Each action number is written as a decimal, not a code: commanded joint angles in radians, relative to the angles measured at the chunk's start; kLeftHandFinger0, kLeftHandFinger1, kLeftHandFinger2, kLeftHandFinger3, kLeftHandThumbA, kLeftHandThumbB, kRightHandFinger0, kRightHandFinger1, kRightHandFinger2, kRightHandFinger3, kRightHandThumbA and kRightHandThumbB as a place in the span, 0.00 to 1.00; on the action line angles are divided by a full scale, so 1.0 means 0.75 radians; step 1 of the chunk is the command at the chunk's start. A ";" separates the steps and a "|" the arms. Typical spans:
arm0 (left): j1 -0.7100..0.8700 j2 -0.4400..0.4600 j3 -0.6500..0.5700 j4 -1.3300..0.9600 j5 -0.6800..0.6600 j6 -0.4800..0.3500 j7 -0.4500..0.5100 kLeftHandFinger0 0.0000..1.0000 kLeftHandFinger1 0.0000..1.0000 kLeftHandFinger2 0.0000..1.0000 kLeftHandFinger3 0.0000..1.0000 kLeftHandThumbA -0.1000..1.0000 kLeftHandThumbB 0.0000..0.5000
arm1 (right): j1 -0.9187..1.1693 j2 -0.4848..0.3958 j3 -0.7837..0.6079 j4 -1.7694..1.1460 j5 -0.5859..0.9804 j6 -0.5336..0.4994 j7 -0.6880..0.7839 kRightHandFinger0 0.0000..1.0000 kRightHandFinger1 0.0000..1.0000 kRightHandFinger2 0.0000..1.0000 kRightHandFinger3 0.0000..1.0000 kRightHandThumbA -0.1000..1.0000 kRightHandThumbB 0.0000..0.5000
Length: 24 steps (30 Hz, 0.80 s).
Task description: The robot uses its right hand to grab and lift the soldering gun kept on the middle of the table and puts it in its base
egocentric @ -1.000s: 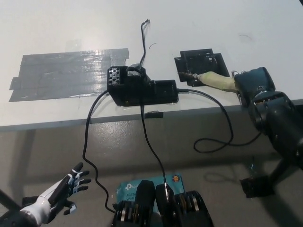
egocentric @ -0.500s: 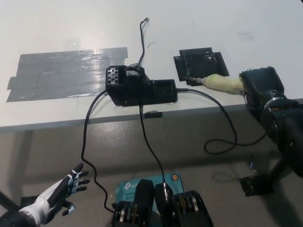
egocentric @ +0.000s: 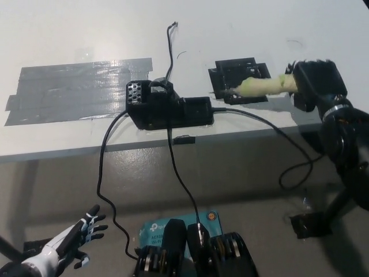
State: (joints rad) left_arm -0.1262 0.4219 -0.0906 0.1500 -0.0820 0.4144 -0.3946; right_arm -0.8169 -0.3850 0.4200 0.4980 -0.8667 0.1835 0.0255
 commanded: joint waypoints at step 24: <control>-0.026 0.023 0.006 -0.037 0.008 0.000 -0.019 0.99 1.00 1.00 1.00 1.00 0.51 | -0.358 0.122 0.022 0.126 0.026 -0.173 -0.087 0.00 0.06 0.37 0.46 0.00 0.03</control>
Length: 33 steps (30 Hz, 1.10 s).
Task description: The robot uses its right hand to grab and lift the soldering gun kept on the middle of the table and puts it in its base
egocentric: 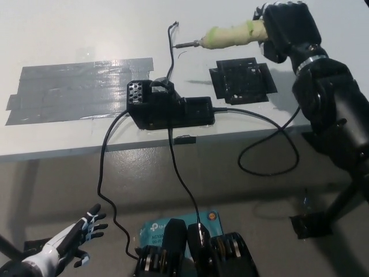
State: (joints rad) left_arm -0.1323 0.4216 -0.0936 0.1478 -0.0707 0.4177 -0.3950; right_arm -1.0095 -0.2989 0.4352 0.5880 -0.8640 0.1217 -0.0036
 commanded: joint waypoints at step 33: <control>-0.004 0.040 0.014 -0.013 0.011 -0.027 -0.016 0.93 0.99 1.00 1.00 1.00 0.61 | 0.054 -0.169 -0.083 -0.381 0.111 -0.213 0.197 0.00 0.19 0.53 0.20 0.00 0.03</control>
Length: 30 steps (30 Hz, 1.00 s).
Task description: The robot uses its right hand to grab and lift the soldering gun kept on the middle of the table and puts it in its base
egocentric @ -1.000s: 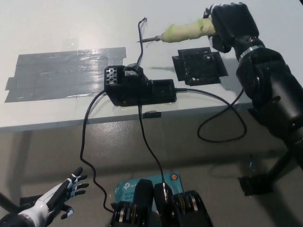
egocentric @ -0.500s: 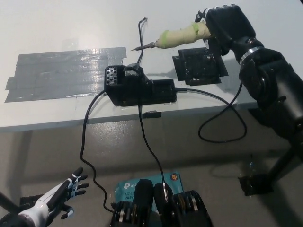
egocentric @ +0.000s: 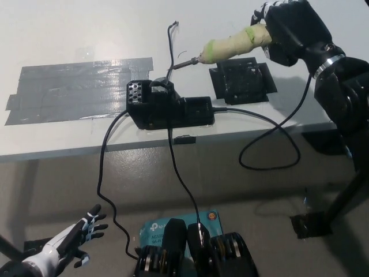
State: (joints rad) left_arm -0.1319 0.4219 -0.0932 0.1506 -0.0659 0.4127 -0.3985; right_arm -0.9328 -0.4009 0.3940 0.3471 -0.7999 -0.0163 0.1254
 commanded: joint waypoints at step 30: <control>-0.026 0.027 -0.003 -0.036 0.001 -0.013 -0.025 0.96 1.00 1.00 1.00 1.00 0.63 | -0.103 0.029 0.045 0.135 -0.165 0.086 -0.039 0.00 0.16 0.48 0.34 0.00 0.05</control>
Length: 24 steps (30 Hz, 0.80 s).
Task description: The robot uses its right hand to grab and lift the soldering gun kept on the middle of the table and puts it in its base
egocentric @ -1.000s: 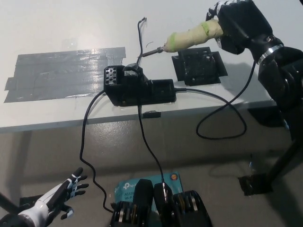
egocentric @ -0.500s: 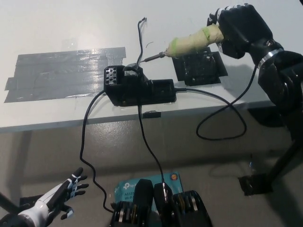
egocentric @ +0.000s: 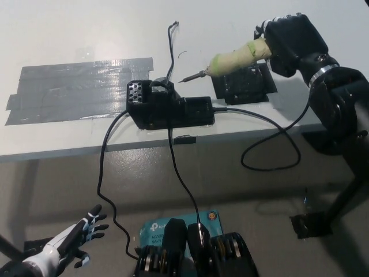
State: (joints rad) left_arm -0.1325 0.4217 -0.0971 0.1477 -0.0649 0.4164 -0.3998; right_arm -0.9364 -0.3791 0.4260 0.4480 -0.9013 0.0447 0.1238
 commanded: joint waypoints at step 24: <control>-0.007 0.032 0.015 -0.017 -0.003 -0.026 -0.028 0.98 1.00 1.00 1.00 1.00 0.62 | -0.152 -0.015 -0.063 -0.119 -0.013 -0.017 -0.038 0.00 0.04 0.39 0.11 0.00 0.09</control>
State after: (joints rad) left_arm -0.1319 0.4217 -0.0959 0.1484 -0.0659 0.4154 -0.4122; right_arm -0.9695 -0.3643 0.4075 0.3951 -0.9127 0.0335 0.1201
